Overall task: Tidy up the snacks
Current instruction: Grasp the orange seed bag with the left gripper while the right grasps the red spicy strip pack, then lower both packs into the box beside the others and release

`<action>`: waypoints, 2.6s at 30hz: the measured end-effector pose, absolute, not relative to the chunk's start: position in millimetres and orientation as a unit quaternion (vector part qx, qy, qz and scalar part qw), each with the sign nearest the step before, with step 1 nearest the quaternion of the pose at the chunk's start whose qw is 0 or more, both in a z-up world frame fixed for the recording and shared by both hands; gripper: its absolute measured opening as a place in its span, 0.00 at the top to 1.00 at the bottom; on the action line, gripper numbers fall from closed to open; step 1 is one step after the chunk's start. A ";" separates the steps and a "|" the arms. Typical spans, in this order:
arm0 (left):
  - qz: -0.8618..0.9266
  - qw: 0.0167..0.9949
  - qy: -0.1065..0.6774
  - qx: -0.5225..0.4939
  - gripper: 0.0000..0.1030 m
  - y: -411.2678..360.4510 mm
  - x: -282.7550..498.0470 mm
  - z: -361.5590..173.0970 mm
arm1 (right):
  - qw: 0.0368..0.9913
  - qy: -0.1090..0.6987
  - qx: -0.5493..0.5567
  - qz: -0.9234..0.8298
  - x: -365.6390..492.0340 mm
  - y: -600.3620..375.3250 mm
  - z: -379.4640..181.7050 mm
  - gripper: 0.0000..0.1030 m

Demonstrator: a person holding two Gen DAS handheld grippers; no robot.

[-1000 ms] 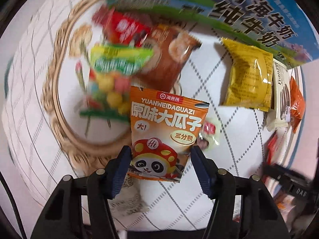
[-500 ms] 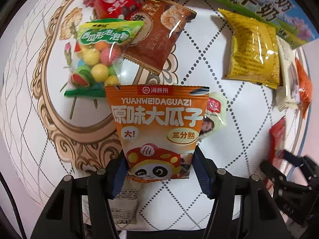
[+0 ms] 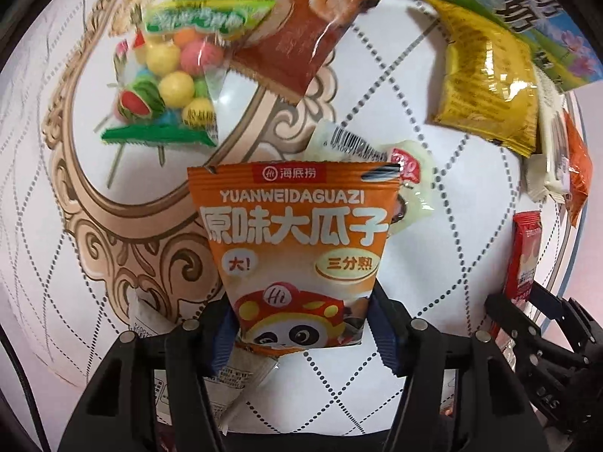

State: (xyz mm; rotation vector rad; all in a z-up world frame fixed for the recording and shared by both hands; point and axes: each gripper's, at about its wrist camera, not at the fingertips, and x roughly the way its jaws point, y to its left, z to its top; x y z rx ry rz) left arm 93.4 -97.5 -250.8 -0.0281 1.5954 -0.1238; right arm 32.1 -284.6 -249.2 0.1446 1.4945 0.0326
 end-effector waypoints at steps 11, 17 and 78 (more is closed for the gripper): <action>-0.078 0.708 0.701 -0.024 0.46 -113.1 66.4 -205.2 | 0.745 0.658 0.102 0.027 30.6 -288.8 -207.7 0.52; -0.111 0.721 0.682 -0.053 0.46 -120.0 60.6 -153.3 | 0.751 0.642 0.143 0.053 36.0 -296.0 -158.4 0.52; -0.073 0.776 0.627 -0.003 0.12 -121.2 351.6 -90.9 | 0.787 0.610 0.092 -0.003 358.5 -332.0 -122.1 0.04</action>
